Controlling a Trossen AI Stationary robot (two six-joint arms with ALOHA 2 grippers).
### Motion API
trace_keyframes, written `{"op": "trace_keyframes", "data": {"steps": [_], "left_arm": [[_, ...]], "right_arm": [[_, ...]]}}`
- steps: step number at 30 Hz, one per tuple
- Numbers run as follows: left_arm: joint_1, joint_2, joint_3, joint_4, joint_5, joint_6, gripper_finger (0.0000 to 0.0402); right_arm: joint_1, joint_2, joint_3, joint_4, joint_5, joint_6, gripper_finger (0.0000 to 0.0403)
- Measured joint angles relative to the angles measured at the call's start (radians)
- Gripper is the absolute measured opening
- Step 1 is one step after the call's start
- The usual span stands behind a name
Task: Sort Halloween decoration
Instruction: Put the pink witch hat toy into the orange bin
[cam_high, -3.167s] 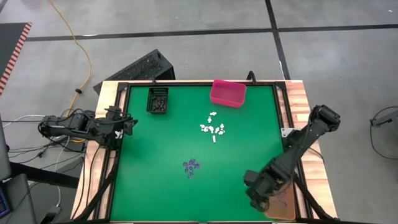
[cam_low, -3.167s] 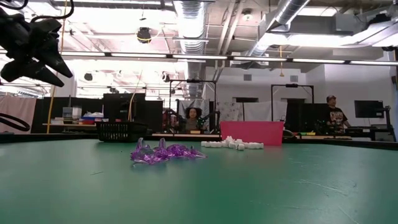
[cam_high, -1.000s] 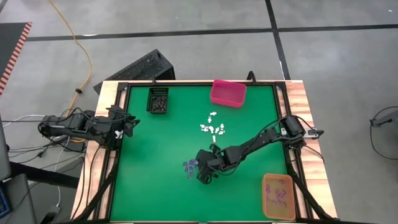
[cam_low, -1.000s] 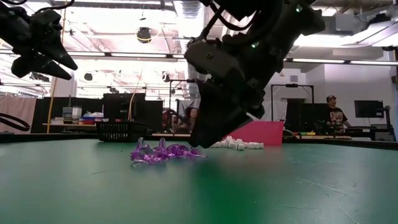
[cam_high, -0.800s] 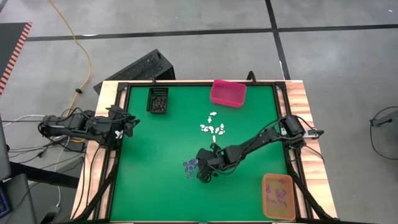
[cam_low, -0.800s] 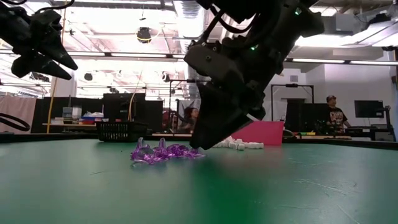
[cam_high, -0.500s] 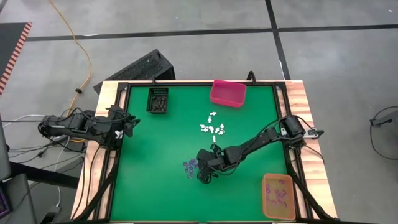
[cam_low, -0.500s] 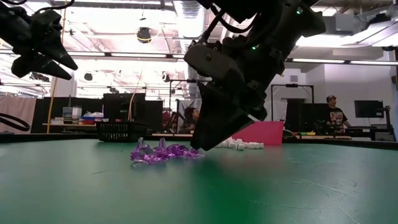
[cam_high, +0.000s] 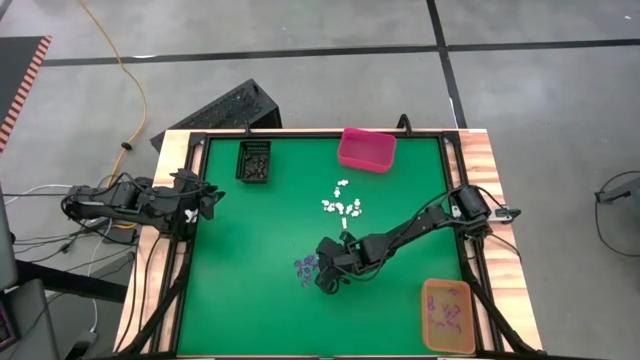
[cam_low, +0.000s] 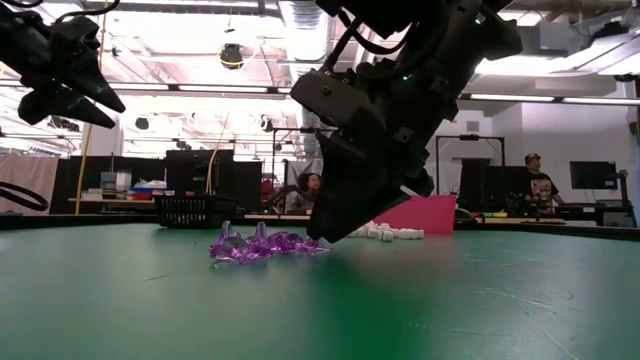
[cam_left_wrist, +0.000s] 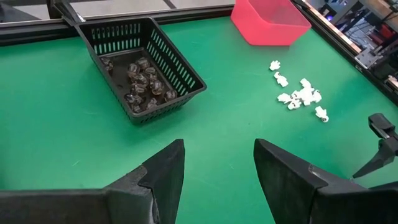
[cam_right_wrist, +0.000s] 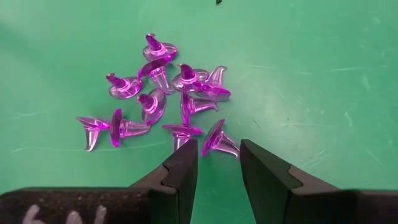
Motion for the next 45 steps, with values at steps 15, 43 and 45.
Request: {"op": "trace_keyframes", "data": {"steps": [15, 43, 45], "left_arm": [[0.0, 0.0, 0.0, 0.0, -0.001, -0.002, 0.0183], [0.0, 0.0, 0.0, 0.0, -0.01, -0.002, 0.0183], [0.0, 0.0, 0.0, 0.0, -0.012, -0.002, 0.0183]], "right_arm": [[0.011, 0.0, 0.032, -0.055, -0.006, -0.017, 0.015], [0.055, 0.052, 0.071, 0.115, 0.138, -0.175, 0.0149], [0.063, 0.064, 0.071, 0.122, 0.149, -0.149, 0.0149]]}}
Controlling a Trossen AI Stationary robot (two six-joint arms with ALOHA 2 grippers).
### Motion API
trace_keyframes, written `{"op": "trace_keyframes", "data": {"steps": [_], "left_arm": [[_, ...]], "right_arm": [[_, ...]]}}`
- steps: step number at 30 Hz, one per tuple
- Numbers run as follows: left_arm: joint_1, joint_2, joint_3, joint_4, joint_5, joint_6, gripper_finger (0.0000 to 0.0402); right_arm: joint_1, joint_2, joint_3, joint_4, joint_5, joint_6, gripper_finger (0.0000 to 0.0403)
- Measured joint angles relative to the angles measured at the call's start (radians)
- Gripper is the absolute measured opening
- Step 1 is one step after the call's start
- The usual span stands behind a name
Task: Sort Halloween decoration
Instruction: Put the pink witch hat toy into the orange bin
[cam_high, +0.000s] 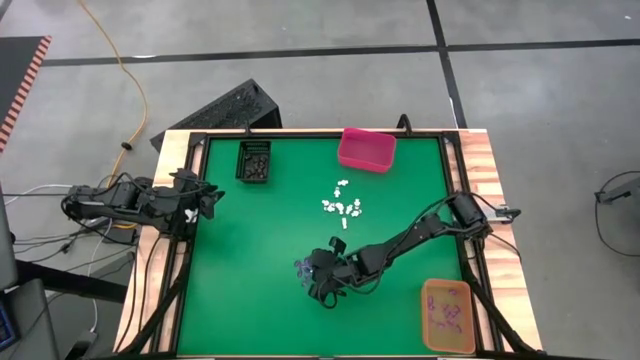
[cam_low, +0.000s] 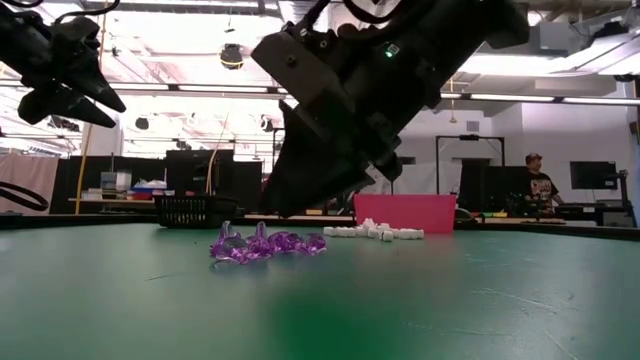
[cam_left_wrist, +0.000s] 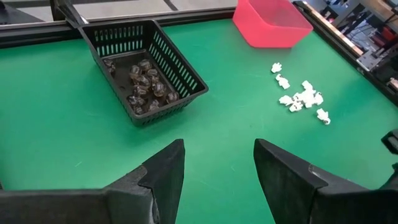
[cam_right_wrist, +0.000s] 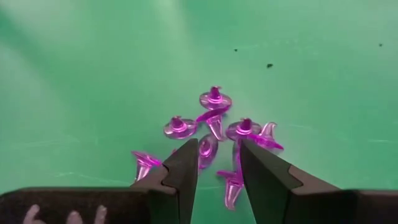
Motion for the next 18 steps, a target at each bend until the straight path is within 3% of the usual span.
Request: {"op": "trace_keyframes", "data": {"steps": [6, 18], "left_arm": [[0.0, 0.0, 0.0, 0.001, -0.013, 0.0, 0.0183], [0.0, 0.0, 0.0, 0.002, -0.022, 0.0, 0.0183]], "right_arm": [[0.015, 0.003, 0.001, 0.0, 0.059, 0.001, 0.0149], [-0.02, 0.003, 0.001, -0.068, 0.054, 0.013, 0.0149]]}}
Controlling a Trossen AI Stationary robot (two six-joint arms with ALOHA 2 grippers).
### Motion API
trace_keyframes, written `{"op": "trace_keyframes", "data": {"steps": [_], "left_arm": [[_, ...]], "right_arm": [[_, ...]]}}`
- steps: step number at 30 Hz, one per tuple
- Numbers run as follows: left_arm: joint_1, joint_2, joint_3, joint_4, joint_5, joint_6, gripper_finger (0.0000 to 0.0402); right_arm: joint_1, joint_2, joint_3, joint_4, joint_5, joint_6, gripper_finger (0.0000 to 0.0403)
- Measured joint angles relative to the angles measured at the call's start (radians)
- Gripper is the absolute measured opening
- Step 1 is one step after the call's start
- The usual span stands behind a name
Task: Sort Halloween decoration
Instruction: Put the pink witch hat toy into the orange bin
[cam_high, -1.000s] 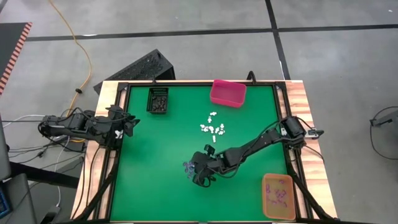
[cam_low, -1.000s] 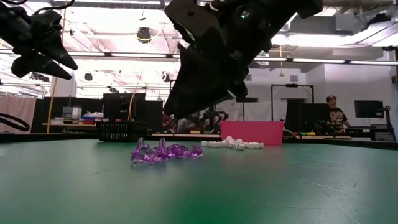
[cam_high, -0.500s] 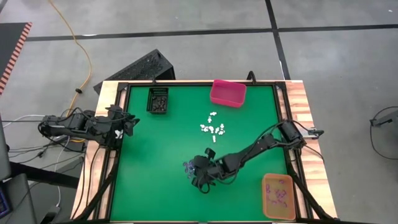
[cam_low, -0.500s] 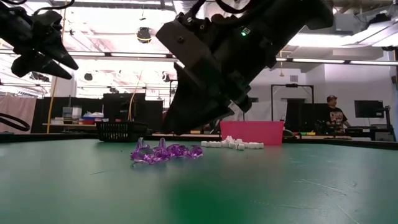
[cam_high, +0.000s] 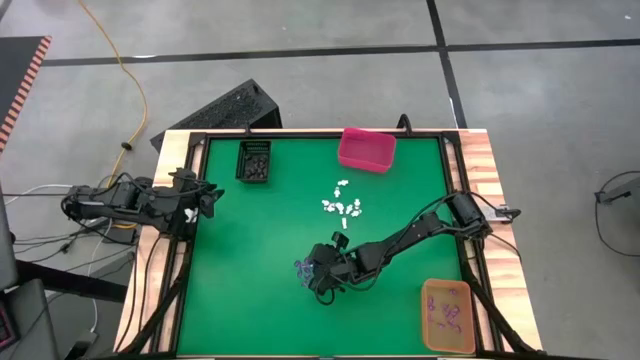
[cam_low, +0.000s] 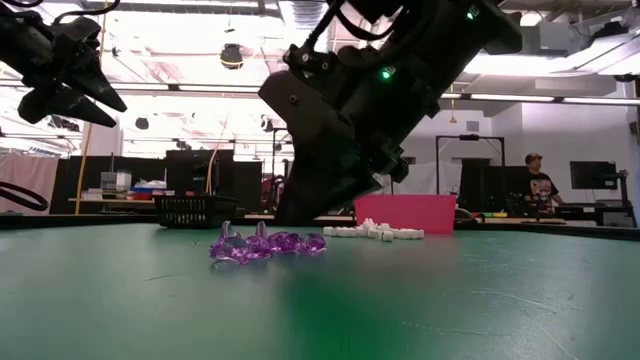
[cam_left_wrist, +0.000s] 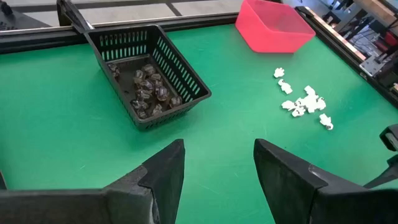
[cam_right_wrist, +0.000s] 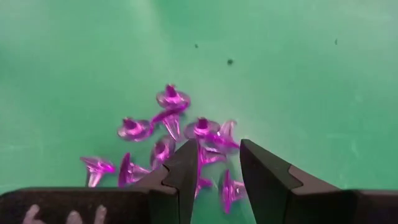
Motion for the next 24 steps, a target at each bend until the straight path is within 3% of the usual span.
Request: {"op": "trace_keyframes", "data": {"steps": [10, 16, 24], "left_arm": [[0.0, 0.0, 0.0, 0.0, 0.0, 0.0, 0.0183], [0.0, 0.0, 0.0, 0.0, -0.001, 0.0, 0.0183], [0.0, 0.0, 0.0, 0.0, -0.002, 0.0, 0.0183]], "right_arm": [[0.033, 0.0, 0.0, -0.027, -0.019, 0.036, 0.0149], [0.034, 0.0, 0.0, -0.014, -0.031, -0.057, 0.0148], [-0.028, 0.0, 0.0, -0.008, -0.181, -0.202, 0.0137]]}}
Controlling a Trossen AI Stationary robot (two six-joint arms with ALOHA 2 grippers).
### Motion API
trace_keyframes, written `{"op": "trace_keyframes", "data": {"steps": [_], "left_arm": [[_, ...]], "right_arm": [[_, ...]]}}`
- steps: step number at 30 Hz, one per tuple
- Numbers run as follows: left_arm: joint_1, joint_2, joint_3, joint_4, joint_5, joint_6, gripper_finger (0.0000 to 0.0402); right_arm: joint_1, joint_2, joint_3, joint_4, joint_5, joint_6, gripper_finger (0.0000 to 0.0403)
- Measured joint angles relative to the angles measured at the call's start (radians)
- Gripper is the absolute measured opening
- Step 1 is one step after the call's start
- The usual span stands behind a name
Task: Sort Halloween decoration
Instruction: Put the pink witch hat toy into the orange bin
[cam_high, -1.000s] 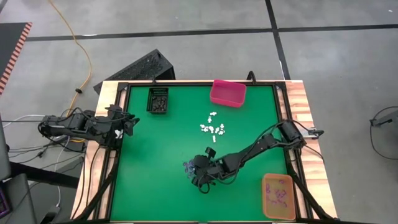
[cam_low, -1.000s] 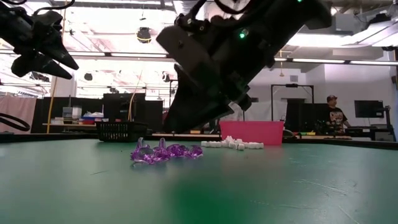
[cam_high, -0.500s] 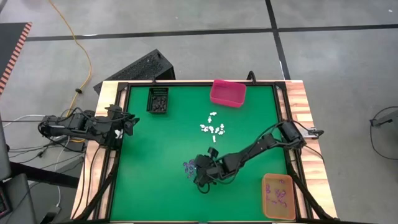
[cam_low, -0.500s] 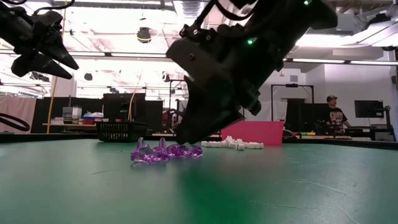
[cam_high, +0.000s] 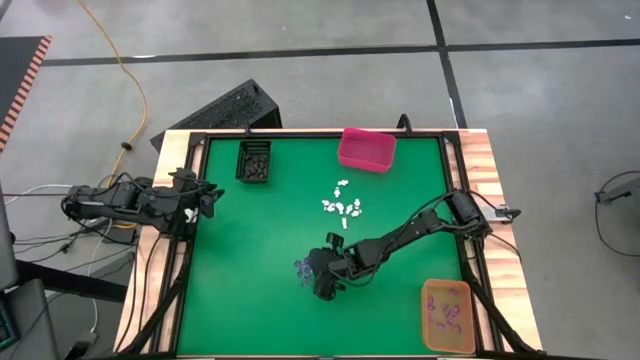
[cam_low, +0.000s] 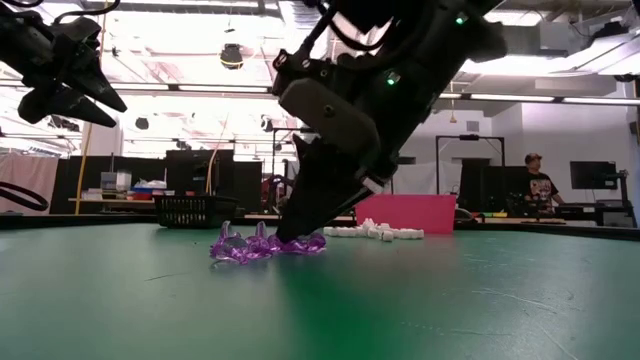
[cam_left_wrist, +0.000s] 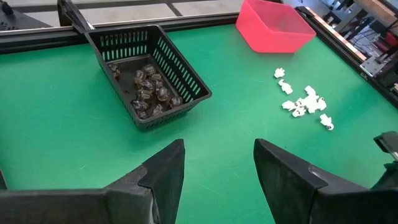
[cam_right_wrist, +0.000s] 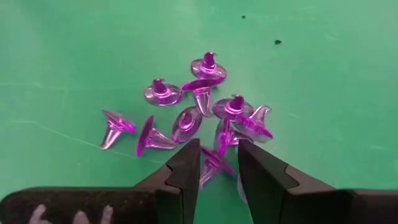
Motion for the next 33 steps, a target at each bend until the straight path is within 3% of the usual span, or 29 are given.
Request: {"op": "trace_keyframes", "data": {"steps": [6, 10, 23, 33], "left_arm": [[0.0, 0.0, 0.0, 0.0, 0.0, 0.0, 0.0183], [0.0, 0.0, 0.0, 0.0, 0.0, 0.0, 0.0183], [0.0, 0.0, 0.0, 0.0, -0.001, 0.0, 0.0183], [0.0, 0.0, 0.0, 0.0, -0.001, 0.0, 0.0183]], "right_arm": [[-0.027, 0.0, 0.0, -0.01, -0.099, -0.055, 0.0136], [-0.027, 0.0, 0.001, -0.036, -0.103, -0.065, 0.0126], [-0.022, -0.009, 0.003, -0.041, -0.101, -0.023, 0.0016], [0.011, -0.051, 0.0, -0.071, -0.113, 0.072, 0.0015]]}}
